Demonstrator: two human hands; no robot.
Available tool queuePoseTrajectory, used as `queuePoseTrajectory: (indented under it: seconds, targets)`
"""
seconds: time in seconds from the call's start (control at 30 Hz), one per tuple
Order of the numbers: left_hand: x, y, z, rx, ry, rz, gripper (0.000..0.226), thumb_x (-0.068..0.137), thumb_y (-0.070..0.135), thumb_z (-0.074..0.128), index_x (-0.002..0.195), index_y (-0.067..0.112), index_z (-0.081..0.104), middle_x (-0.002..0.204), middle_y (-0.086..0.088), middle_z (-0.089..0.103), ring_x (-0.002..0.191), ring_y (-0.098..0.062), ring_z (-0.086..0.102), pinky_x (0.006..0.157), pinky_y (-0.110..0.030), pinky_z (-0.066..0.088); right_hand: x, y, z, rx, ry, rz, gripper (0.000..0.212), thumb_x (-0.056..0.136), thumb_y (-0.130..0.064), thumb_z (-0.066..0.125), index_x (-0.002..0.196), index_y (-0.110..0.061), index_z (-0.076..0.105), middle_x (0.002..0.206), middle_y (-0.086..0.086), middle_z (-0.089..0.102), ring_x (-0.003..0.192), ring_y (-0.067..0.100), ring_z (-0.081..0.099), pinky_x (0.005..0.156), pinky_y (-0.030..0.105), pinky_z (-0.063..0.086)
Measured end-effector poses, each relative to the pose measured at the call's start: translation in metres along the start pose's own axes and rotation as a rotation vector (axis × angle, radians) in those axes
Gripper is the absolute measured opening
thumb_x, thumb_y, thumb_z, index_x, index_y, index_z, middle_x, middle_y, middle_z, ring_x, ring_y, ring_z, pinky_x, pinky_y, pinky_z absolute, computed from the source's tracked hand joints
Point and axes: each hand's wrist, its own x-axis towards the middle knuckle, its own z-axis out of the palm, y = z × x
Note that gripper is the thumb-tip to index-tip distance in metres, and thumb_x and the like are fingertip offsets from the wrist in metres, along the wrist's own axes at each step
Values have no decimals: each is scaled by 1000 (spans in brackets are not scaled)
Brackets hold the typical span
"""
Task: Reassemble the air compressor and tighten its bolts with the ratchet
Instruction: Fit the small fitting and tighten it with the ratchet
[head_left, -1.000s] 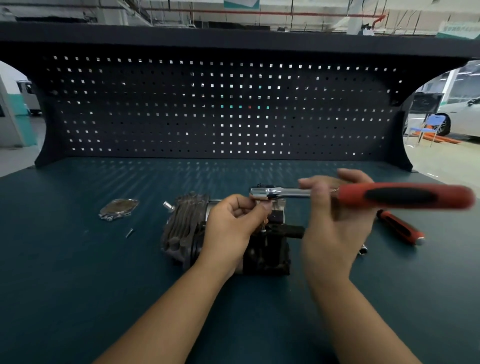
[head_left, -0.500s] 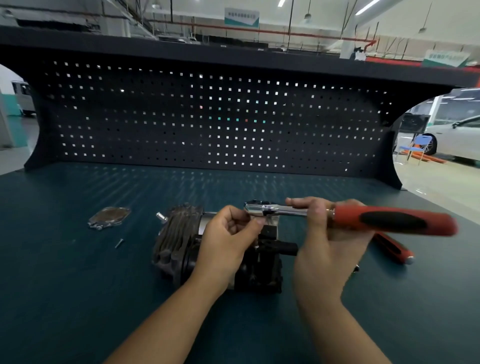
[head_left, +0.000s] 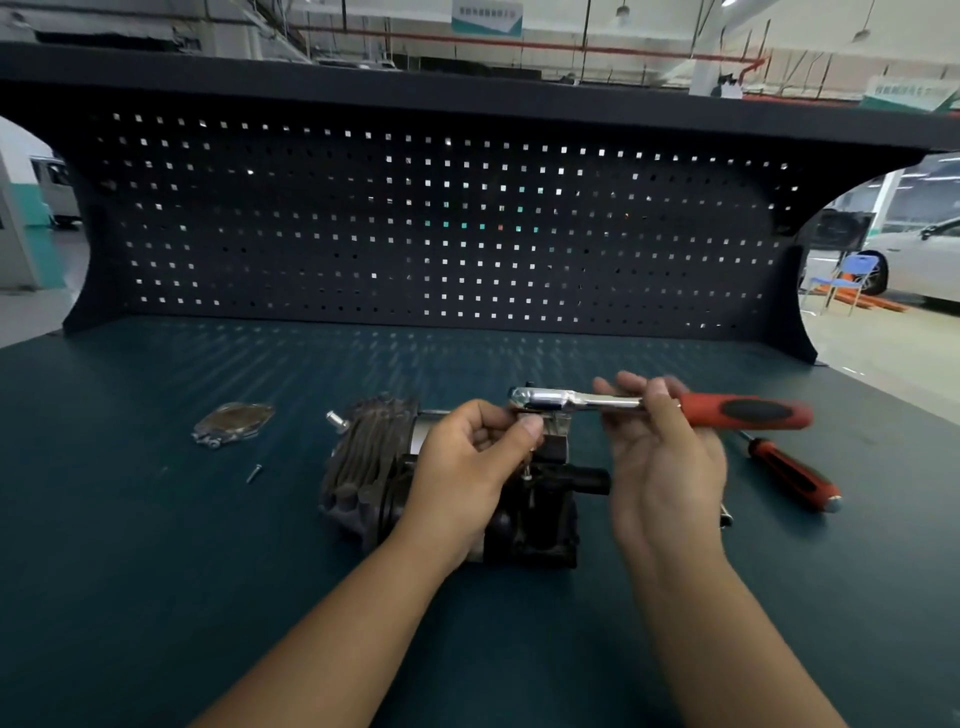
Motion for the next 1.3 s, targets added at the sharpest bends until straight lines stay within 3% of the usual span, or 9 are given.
queuePoseTrajectory:
  seconds: [0.1, 0.23, 0.37, 0.47, 0.63, 0.87, 1.03, 1.13, 1.3]
  targets:
    - [-1, 1, 1, -19, -17, 2, 8, 83, 20, 69, 78, 17, 63, 79, -4, 71, 75, -12, 64, 71, -21, 53, 4, -2, 0, 120, 12, 146, 11, 100, -6, 43, 91, -12, 46, 71, 1, 69, 72, 19, 72, 69, 28, 54]
    - [-3, 1, 0, 55, -17, 65, 12, 84, 18, 68, 77, 18, 58, 74, 1, 67, 69, -5, 60, 64, -16, 49, -15, 4, 7, -150, -62, -321, 11, 98, -11, 46, 91, -19, 44, 73, 1, 70, 81, 22, 71, 77, 24, 53]
    - [-1, 3, 4, 30, -35, 80, 19, 81, 7, 69, 73, 15, 53, 60, 12, 60, 59, 0, 53, 57, -13, 44, -30, 11, 7, -460, -321, -908, 39, 94, -20, 53, 103, -57, 49, 78, 3, 66, 78, 31, 68, 80, 39, 52]
    - [-1, 2, 4, -36, -22, 87, 25, 81, -4, 64, 70, 14, 50, 54, 14, 57, 53, 5, 50, 51, -9, 41, -36, 19, 3, -529, -540, -1001, 31, 97, -27, 51, 112, -54, 50, 86, 4, 65, 81, 43, 62, 81, 38, 49]
    - [0, 2, 3, -35, 28, 46, 21, 79, 12, 72, 68, 16, 54, 58, 8, 61, 56, -3, 54, 54, -16, 44, -25, 13, 6, -347, -393, -765, 23, 97, -15, 48, 110, -32, 39, 80, 7, 70, 85, 25, 70, 85, 26, 50]
    - [-2, 4, 1, -27, -49, 36, 28, 66, 37, 72, 78, 13, 62, 71, 1, 70, 68, -6, 63, 66, -16, 51, 13, -1, -3, 129, 23, 340, 12, 100, -8, 41, 93, -8, 52, 66, -2, 70, 68, 14, 72, 69, 27, 51]
    - [-3, 2, 2, 27, -6, 72, 10, 80, 15, 72, 83, 11, 62, 70, 8, 66, 69, -4, 61, 64, -15, 51, -13, 8, 6, -220, -96, -421, 3, 98, -14, 46, 100, -13, 43, 71, 0, 70, 79, 23, 71, 77, 24, 53]
    - [-1, 3, 4, -23, 15, 71, 13, 81, 8, 70, 79, 13, 59, 63, 11, 63, 62, -1, 57, 59, -14, 48, -27, 15, 9, -443, -331, -924, 40, 95, -19, 52, 109, -56, 48, 76, 2, 65, 78, 22, 68, 82, 29, 51]
    - [-1, 3, 3, -52, 22, 56, 18, 80, 10, 71, 72, 15, 55, 57, 13, 61, 55, 2, 54, 55, -13, 45, -25, 14, 6, -417, -521, -977, 34, 98, -24, 51, 114, -53, 45, 80, 6, 66, 82, 16, 68, 85, 22, 48]
